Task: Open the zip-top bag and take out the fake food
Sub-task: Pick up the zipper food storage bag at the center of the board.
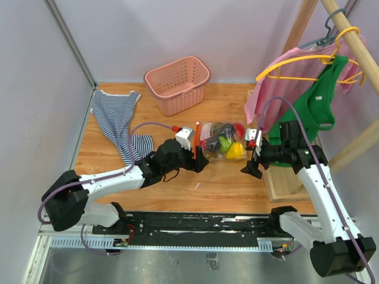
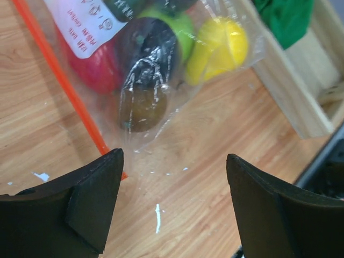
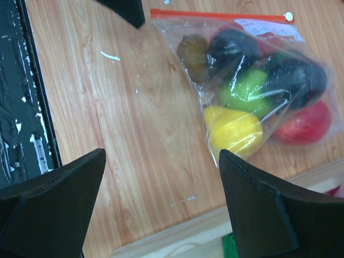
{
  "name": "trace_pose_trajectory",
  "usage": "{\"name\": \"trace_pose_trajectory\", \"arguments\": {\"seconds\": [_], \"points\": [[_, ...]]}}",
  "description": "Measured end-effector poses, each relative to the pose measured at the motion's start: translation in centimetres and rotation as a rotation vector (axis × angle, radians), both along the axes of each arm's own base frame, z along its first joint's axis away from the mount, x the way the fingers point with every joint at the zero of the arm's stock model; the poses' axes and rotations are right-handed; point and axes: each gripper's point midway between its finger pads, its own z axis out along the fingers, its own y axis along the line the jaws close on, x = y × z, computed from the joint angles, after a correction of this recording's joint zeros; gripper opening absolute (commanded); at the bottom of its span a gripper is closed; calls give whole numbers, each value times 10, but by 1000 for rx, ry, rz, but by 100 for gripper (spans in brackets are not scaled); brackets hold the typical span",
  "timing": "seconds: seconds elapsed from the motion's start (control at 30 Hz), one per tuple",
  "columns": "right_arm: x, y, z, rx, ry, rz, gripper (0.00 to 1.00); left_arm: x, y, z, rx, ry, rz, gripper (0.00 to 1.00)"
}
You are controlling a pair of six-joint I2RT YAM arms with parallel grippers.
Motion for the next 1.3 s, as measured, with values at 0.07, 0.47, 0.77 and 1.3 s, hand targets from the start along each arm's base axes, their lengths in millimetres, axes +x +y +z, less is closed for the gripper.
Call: {"name": "trace_pose_trajectory", "arguments": {"seconds": [0.07,0.47,0.77,1.3], "points": [[4,6,0,13,8,9,91,5,-3,-12,52,18,30,87],[17,24,-17,62,103,-8,97,30,60,-66,-189,300,243,69],[10,32,-14,67,93,4,98,48,30,-55,-440,392,198,43],[7,30,-13,69,84,-8,98,60,1,-53,-685,471,99,0]]}}
